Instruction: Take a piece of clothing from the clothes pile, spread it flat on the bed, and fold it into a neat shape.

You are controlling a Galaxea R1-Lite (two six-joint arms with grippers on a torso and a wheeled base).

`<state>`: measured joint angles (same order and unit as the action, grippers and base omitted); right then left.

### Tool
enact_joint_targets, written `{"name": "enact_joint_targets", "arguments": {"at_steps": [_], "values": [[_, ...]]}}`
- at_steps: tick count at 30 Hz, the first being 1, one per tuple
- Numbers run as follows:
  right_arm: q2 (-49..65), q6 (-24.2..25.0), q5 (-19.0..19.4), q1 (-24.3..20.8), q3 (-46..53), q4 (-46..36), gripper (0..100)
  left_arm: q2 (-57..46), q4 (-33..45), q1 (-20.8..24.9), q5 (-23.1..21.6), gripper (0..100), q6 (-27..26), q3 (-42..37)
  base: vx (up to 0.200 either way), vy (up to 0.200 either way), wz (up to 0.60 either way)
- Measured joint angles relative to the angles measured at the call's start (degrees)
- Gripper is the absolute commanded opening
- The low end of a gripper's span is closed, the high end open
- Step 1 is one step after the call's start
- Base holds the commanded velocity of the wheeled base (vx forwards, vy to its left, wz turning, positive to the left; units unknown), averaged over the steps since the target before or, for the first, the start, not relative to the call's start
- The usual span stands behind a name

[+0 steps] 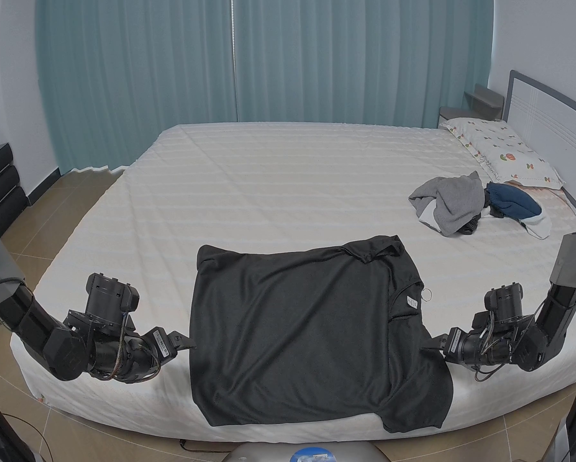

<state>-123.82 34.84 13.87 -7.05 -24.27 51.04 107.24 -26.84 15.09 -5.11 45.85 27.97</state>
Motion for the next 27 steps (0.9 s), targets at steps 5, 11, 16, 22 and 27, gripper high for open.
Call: {"name": "enact_joint_targets", "arguments": {"at_steps": [5,11,16,22,27], "values": [[-1.8,-2.1,-0.6,0.3,0.6,0.4,0,0.2,-0.1,0.0,0.0,100,0.0,0.0,0.000,0.000,0.00],[-1.4,-4.0,-1.3,0.7,2.8,0.4,0,0.3,0.0,0.0,0.0,100,0.0,-0.1,0.000,0.000,0.00],[0.9,-7.8,-2.0,2.4,5.9,-0.1,0,0.3,0.0,0.0,0.0,100,0.0,-0.1,0.000,0.000,0.00],[2.5,-11.9,-2.1,4.5,8.9,-0.4,0,0.3,0.0,0.1,0.0,100,0.0,-0.1,0.000,0.000,0.00],[2.7,-13.2,-2.0,4.4,10.5,-0.6,0,0.3,0.1,0.1,0.0,100,0.0,-0.1,0.000,0.000,0.00]]}}
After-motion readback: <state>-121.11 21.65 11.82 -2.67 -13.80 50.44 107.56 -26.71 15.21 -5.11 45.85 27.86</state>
